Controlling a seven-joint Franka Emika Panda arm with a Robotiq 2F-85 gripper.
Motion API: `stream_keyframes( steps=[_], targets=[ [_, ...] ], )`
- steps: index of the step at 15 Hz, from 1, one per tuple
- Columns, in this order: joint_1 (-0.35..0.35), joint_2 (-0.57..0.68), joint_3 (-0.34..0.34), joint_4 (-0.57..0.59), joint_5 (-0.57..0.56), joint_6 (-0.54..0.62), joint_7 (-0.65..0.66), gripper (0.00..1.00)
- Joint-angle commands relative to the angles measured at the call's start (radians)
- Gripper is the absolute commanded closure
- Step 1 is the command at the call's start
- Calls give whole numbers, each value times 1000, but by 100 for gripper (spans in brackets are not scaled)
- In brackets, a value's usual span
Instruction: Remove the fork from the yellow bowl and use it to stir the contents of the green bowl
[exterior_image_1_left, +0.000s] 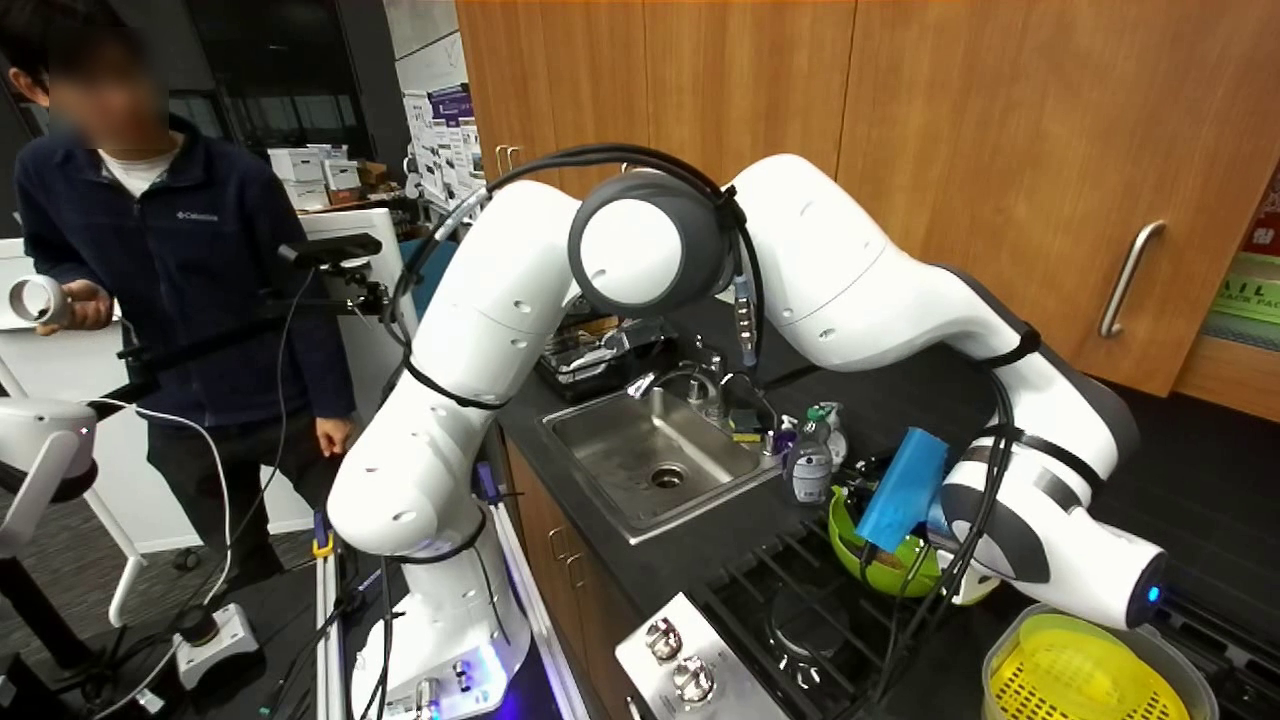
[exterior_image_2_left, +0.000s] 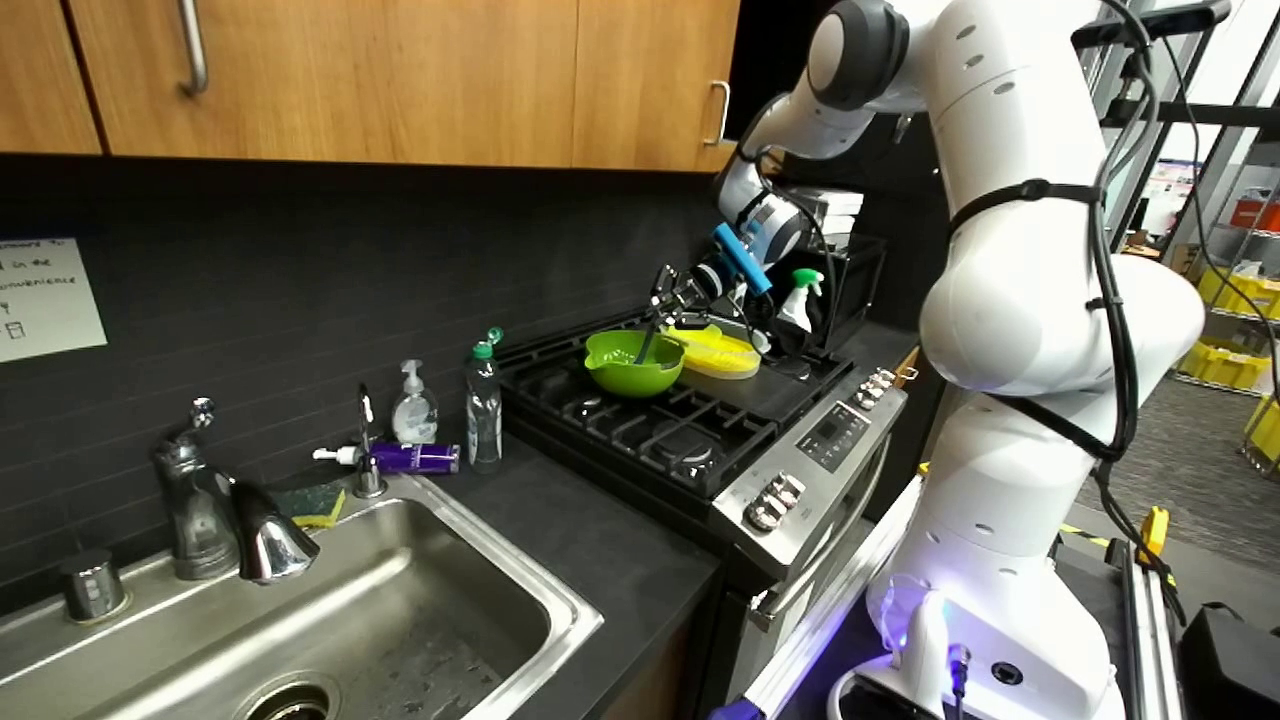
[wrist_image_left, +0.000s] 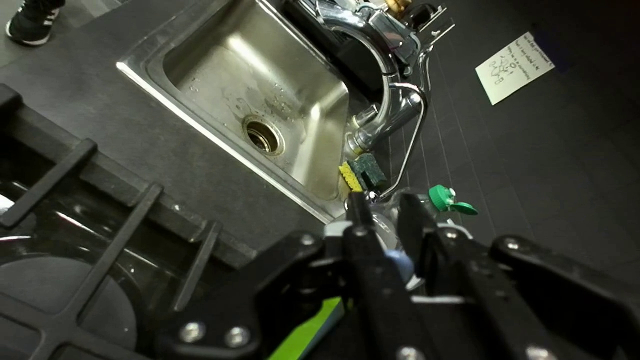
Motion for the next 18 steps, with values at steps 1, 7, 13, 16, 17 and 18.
stream_keyframes(
  steps=[1,7,13,16,17,18],
  targets=[
    [12,-12,-21,-51,6,-3,43,95],
    [6,-15,-40,-120,9,-8,39,95],
    [3,-25,-64,-141,-6,-9,42,95],
    [4,-30,-73,-144,-11,-5,42,95],
    [6,-30,-76,-139,-14,-4,44,95],
    [8,-30,-77,-134,-17,-3,50,95]
  ],
)
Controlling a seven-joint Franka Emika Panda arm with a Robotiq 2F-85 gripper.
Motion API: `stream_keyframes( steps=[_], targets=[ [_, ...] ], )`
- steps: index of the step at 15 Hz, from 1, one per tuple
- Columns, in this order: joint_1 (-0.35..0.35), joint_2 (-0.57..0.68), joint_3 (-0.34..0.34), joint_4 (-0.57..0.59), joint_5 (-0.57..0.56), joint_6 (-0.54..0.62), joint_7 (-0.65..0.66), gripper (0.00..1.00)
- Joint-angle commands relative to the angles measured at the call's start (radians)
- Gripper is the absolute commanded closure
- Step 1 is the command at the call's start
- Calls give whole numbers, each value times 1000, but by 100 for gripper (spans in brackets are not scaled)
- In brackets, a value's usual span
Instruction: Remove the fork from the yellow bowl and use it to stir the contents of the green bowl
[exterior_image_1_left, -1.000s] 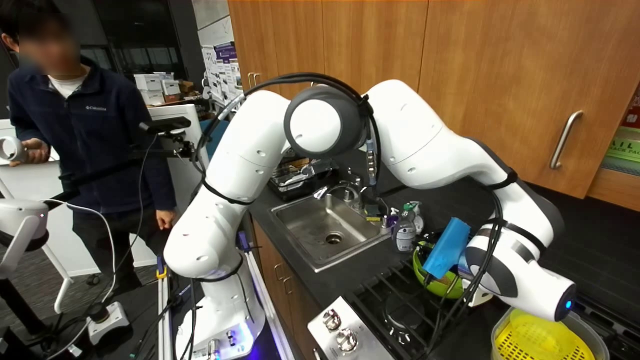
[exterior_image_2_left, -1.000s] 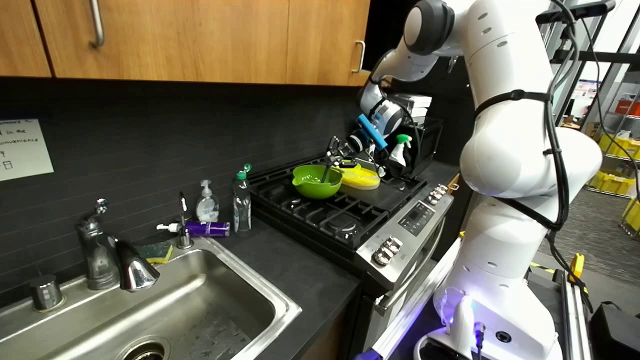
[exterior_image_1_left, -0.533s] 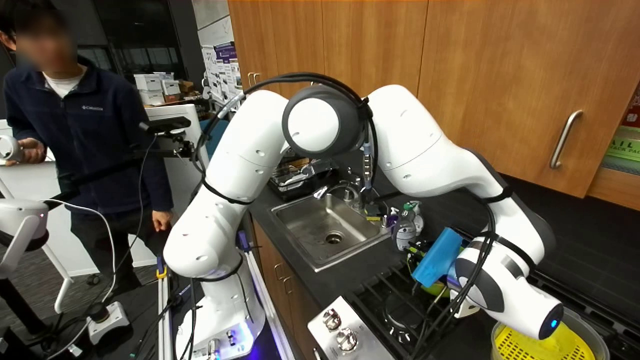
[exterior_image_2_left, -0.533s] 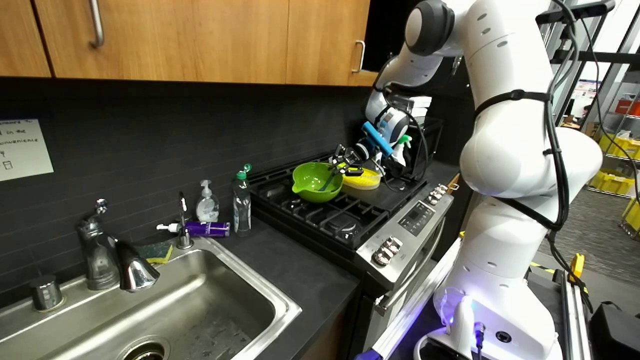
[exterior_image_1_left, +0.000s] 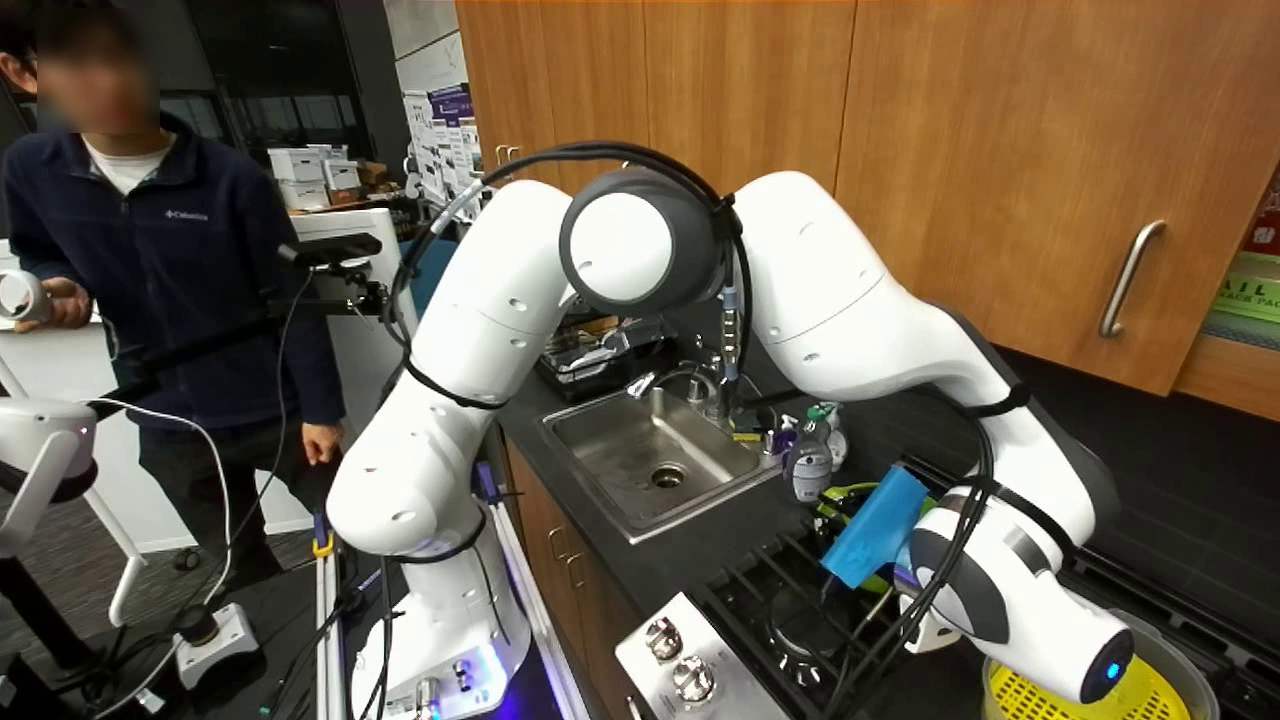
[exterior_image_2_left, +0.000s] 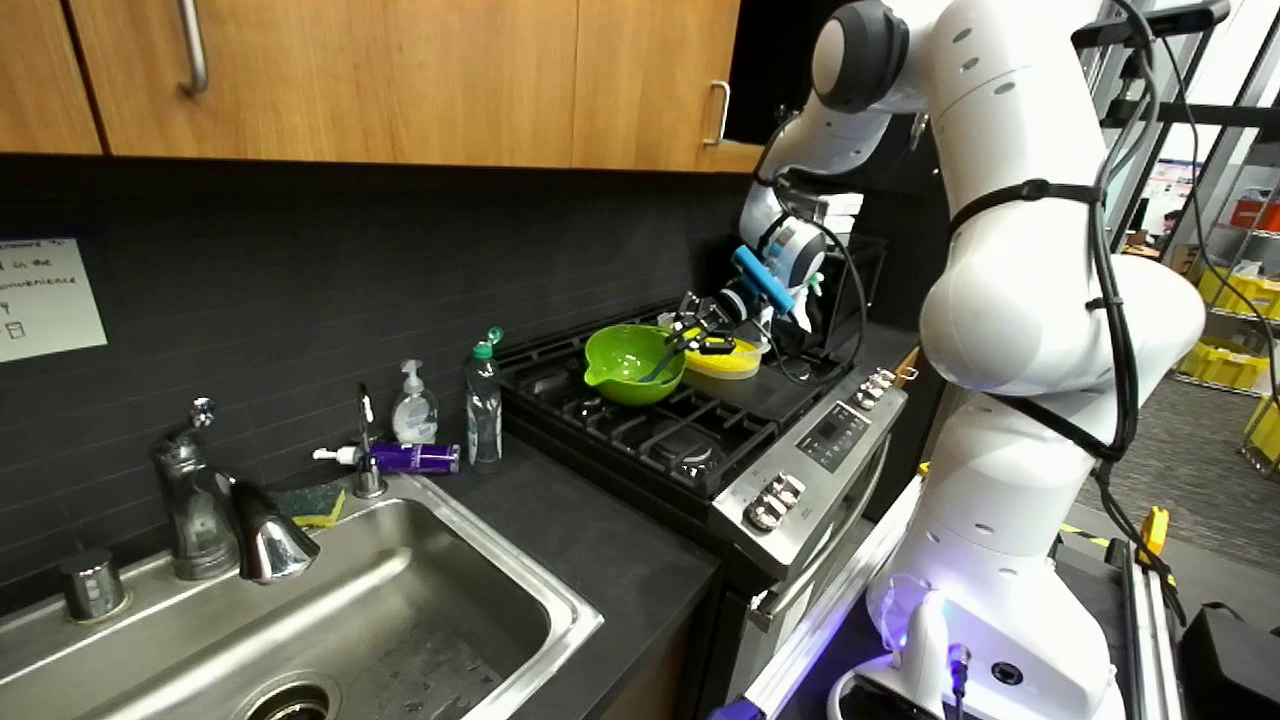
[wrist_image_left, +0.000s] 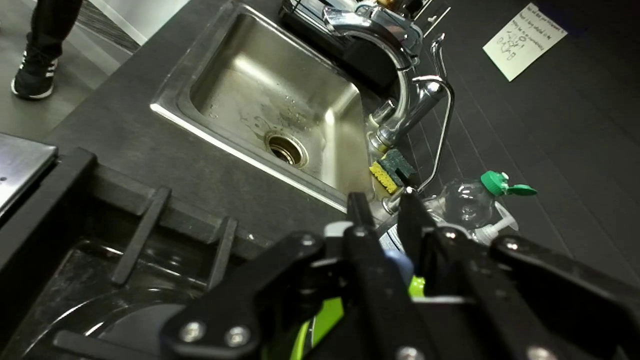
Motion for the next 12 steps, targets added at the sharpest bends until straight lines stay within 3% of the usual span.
stream_keyframes(
  steps=[1,12],
  targets=[
    [14,-31,-14,-4,-20,0,31,95],
    [29,-25,-8,94,-74,-9,107,95]
  ],
)
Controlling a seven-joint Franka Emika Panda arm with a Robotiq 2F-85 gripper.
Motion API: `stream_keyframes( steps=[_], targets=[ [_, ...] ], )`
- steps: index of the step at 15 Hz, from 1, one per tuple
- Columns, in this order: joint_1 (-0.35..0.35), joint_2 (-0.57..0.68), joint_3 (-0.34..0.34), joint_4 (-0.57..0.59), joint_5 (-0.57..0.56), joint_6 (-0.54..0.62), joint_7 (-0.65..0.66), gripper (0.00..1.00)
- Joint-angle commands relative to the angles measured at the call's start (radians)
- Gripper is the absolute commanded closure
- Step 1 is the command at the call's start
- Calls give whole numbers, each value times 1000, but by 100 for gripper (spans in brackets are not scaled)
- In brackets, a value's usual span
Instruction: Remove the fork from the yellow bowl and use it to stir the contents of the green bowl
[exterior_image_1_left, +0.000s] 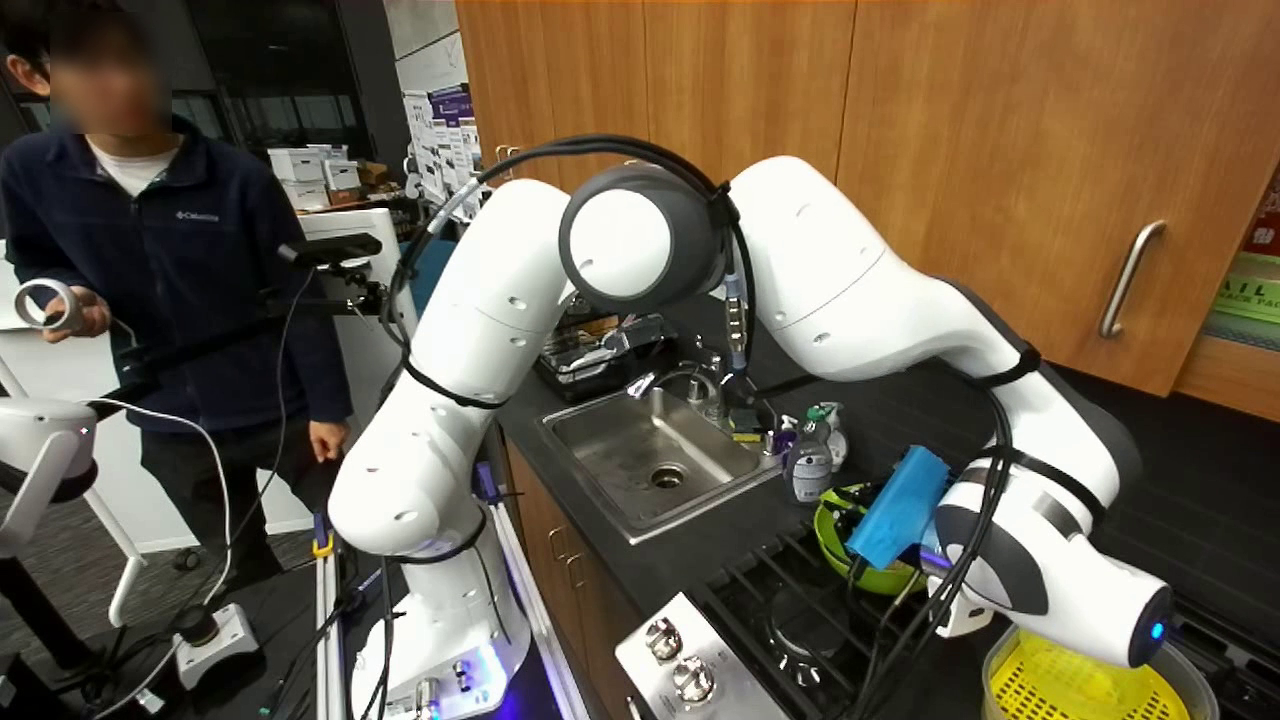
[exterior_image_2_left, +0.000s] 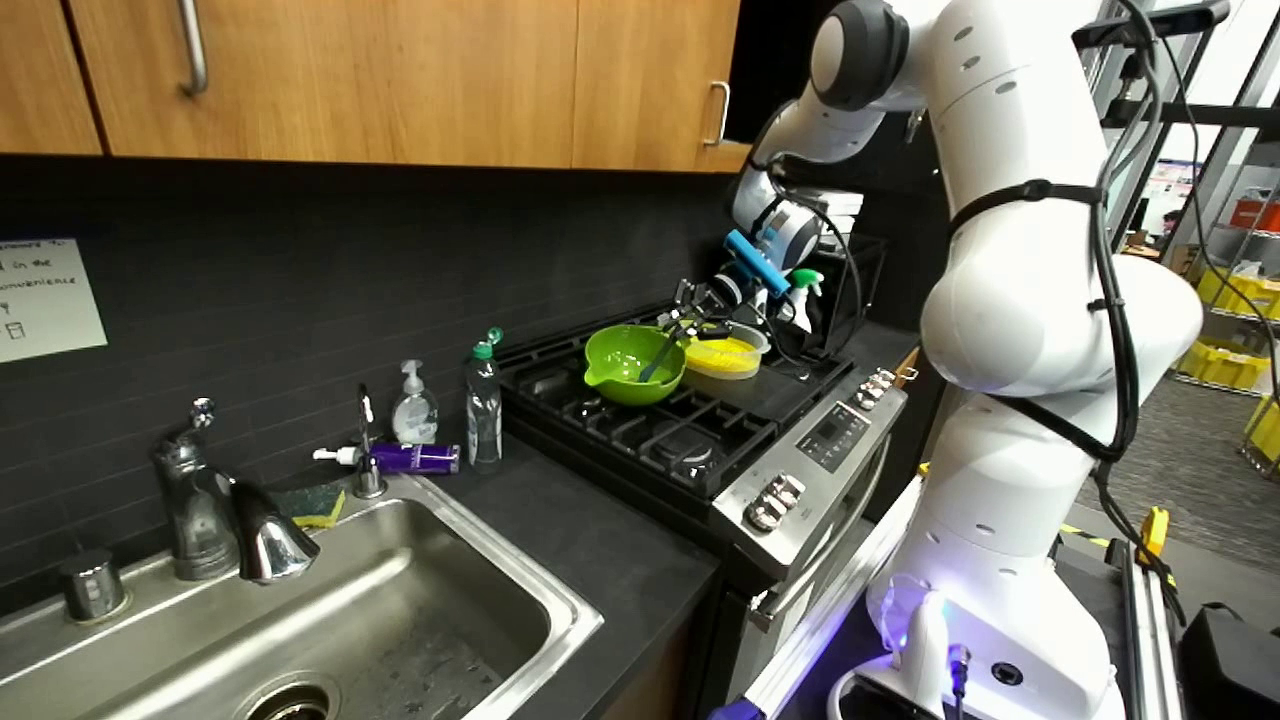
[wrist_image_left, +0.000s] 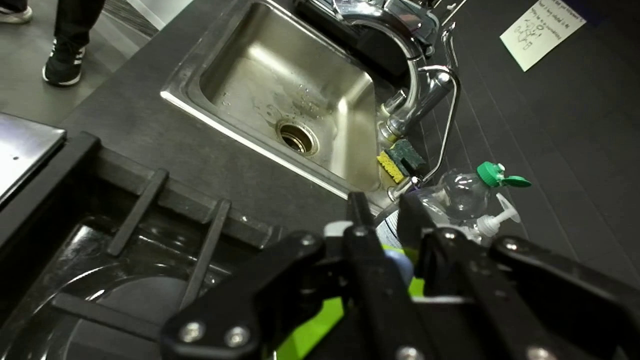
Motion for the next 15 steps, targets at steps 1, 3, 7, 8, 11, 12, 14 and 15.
stream_keyframes(
  steps=[1,3,7,8,11,12,14,15],
  targets=[
    [13,-13,-2,31,-38,-12,48,95],
    [16,-11,2,44,-49,-11,58,95],
    [19,8,13,81,-67,-24,80,95],
    [20,10,16,91,-71,-27,88,95],
    [23,19,22,124,-91,-41,105,95],
    [23,22,24,138,-98,-48,111,95],
    [22,29,28,167,-117,-63,123,95],
    [21,34,29,185,-125,-73,131,95]
  ],
)
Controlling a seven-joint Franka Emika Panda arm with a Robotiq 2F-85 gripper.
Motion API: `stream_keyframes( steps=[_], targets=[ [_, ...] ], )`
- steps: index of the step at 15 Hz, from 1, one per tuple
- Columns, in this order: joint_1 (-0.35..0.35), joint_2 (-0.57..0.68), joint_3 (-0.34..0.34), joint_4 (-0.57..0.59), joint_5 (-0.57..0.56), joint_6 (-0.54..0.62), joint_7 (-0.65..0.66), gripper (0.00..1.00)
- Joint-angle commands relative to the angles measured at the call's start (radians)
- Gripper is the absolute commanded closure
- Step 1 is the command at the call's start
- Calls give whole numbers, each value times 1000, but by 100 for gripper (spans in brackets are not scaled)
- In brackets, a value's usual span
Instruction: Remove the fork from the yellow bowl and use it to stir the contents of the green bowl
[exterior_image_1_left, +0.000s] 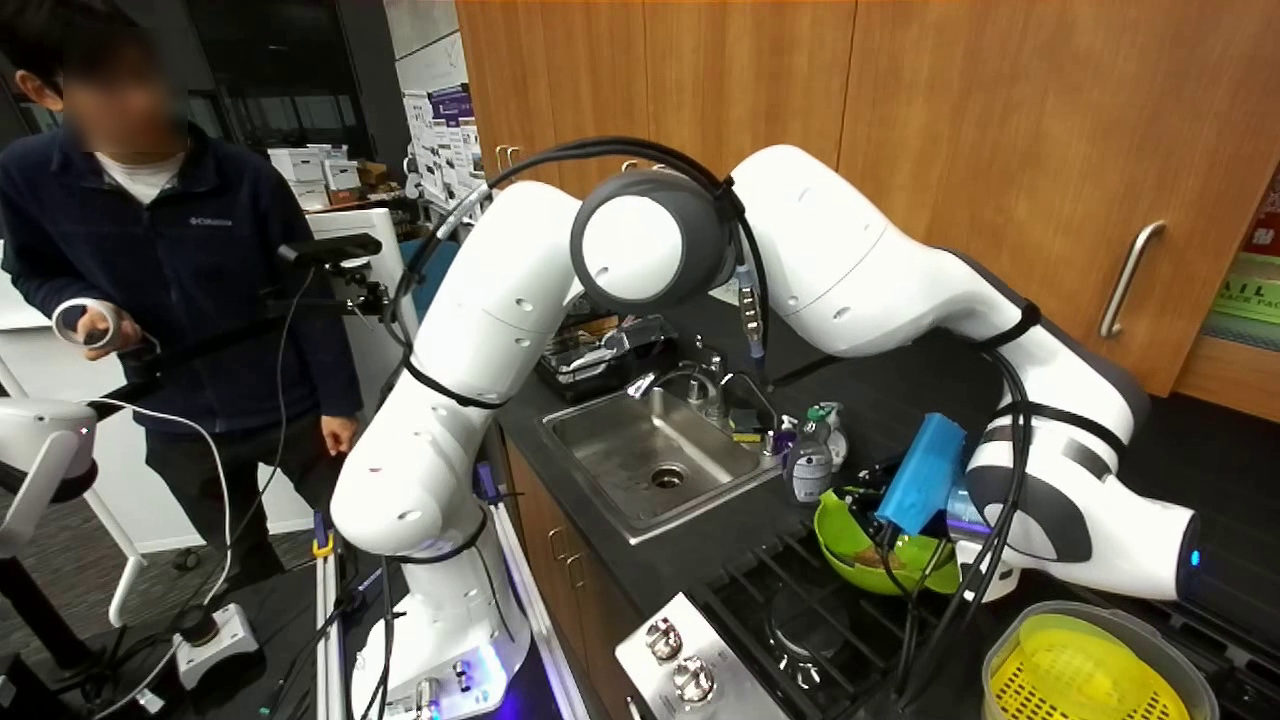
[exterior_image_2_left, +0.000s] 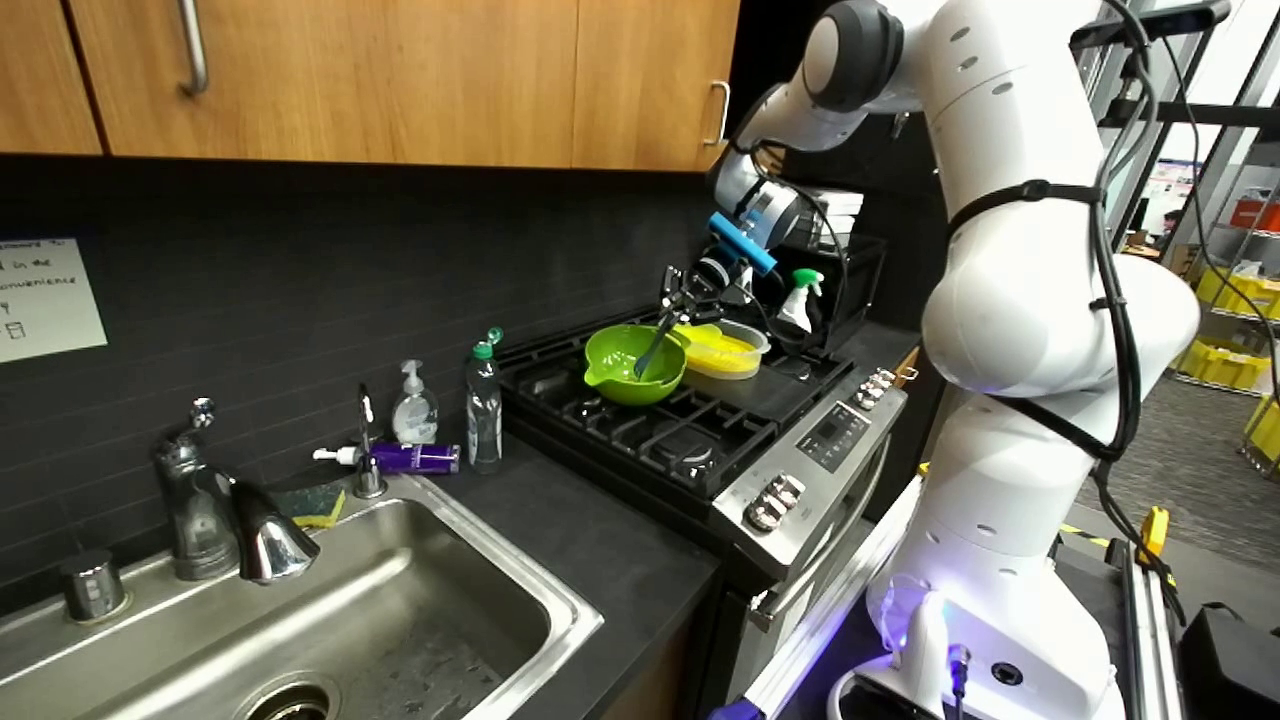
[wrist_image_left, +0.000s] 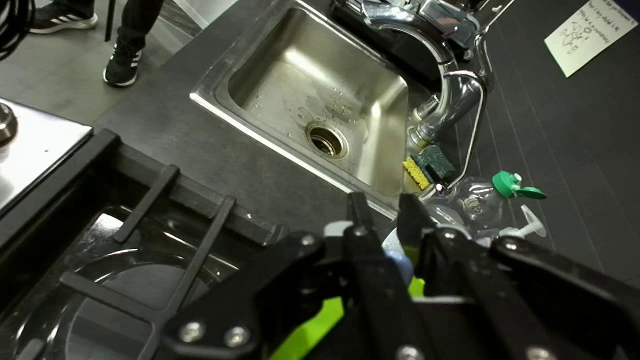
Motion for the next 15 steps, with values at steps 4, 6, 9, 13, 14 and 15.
stream_keyframes(
  steps=[4,6,9,13,14,15],
  targets=[
    [-2,45,9,129,-64,-75,60,95],
    [-4,59,11,149,-69,-89,64,95],
    [-7,56,11,137,-72,-93,61,95],
    [1,55,9,115,-48,-52,83,95],
    [3,54,9,111,-44,-42,91,95],
    [4,55,9,107,-39,-31,98,95]
  ],
)
